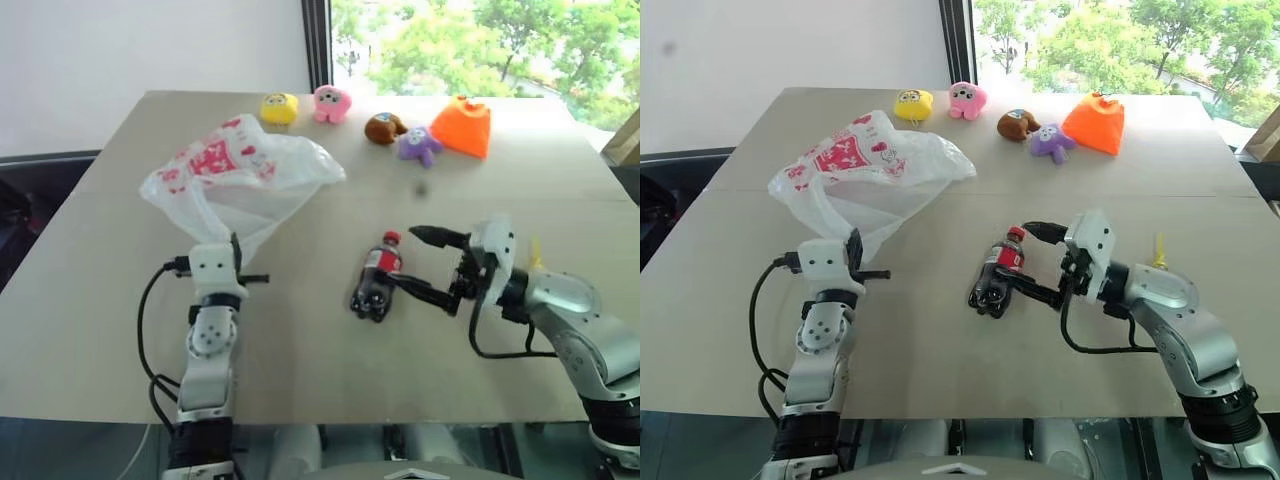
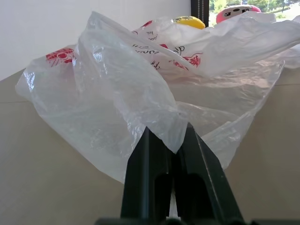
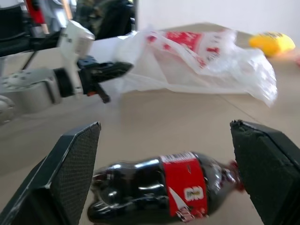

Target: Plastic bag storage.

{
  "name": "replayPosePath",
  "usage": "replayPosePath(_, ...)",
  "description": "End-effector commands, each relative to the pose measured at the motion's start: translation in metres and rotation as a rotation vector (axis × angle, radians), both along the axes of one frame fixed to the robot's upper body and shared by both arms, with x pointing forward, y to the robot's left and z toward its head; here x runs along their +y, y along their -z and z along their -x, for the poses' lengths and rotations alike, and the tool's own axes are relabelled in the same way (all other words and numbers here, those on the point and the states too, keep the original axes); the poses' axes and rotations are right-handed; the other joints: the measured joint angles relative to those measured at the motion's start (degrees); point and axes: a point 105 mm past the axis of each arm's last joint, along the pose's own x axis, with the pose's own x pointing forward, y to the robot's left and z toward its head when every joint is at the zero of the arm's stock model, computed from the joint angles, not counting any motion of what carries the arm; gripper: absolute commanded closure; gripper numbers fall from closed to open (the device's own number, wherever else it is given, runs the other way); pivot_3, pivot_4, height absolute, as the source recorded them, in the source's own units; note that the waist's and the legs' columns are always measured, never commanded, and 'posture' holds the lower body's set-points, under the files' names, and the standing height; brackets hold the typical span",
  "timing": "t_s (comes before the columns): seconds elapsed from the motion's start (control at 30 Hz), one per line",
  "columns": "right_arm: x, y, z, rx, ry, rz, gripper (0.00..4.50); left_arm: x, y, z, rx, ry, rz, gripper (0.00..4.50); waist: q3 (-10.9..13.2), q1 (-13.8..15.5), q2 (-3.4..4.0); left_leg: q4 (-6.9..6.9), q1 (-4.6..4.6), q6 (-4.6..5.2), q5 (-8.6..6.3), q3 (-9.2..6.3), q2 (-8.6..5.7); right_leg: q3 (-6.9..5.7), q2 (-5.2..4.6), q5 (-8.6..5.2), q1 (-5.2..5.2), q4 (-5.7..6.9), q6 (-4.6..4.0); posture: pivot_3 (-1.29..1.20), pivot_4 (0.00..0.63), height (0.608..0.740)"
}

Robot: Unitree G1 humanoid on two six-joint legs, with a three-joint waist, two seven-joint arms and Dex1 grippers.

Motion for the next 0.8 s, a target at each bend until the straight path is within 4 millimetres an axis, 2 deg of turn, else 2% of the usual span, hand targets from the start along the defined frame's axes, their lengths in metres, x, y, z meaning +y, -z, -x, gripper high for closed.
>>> replayPosePath(0.03,-0.008,0.017,-0.008,0.221,0.204,-0.005,0.0,-0.008,-0.017,0.0,-0.081,0.048,0.013,4.45,0.0,0.0,0.0,0.0,-0.01,-0.04,0.02,0.0,0.0,0.0,-0.01,0.0,0.0,0.01,0.0,0.0,0.15,0.74)
replayPosePath(0.1,-0.01,0.027,-0.011,0.317,0.272,0.007,0.0,-0.013,-0.017,0.001,-0.083,0.071,0.011,4.45,0.0,0.0,0.0,0.0,-0.03,-0.05,0.03,0.01,0.0,0.0,-0.03,0.0,0.0,0.01,0.0,0.0,0.15,0.74)
replayPosePath(0.2,0.003,0.034,-0.016,0.504,0.309,-0.066,0.0,-0.019,-0.016,0.002,-0.081,0.097,-0.005,4.45,0.0,-0.3,0.01,0.0,-0.03,-0.04,0.02,0.02,0.0,0.01,-0.03,0.0,-0.02,0.02,0.0,0.0,0.15,0.74)
replayPosePath(0.37,0.028,0.026,-0.027,0.659,0.297,-0.168,0.0,-0.025,-0.015,0.003,-0.08,0.112,-0.003,4.45,0.0,-0.3,0.02,0.0,-0.04,-0.01,0.01,0.0,0.03,-0.01,0.02,0.01,-0.06,0.08,-0.01,0.0,0.15,0.74)
replayPosePath(0.5,0.051,0.027,-0.027,0.763,0.255,-0.184,0.0,-0.042,-0.013,0.004,-0.07,0.179,0.015,4.45,0.0,-0.2,0.04,0.0,-0.16,-0.03,0.01,-0.01,0.01,-0.07,-0.02,0.01,-0.11,0.0,0.0,0.0,0.15,0.74)
replayPosePath(0.57,0.055,0.034,-0.027,0.792,0.259,-0.144,0.0,-0.053,-0.011,0.006,-0.062,0.224,0.022,4.45,0.0,-0.2,0.04,0.0,-0.25,-0.05,0.03,-0.03,0.0,-0.12,-0.04,0.01,-0.17,-0.03,0.01,0.0,0.15,0.74)
replayPosePath(0.67,0.059,0.045,-0.029,0.746,0.27,-0.005,0.0,-0.066,-0.005,0.008,-0.037,0.266,0.022,4.45,0.0,-0.3,0.05,0.0,-0.34,-0.05,0.03,-0.1,-0.04,-0.18,-0.07,0.01,-0.19,-0.07,0.01,0.0,0.15,0.74)
replayPosePath(0.8,0.077,0.045,-0.033,0.723,0.235,0.016,0.0,-0.084,0.005,0.011,0.008,0.346,0.074,4.45,0.0,-0.6,0.06,0.0,-0.22,0.01,0.0,-0.11,-0.04,-0.12,-0.03,0.01,-0.18,0.0,0.01,0.0,0.15,0.74)
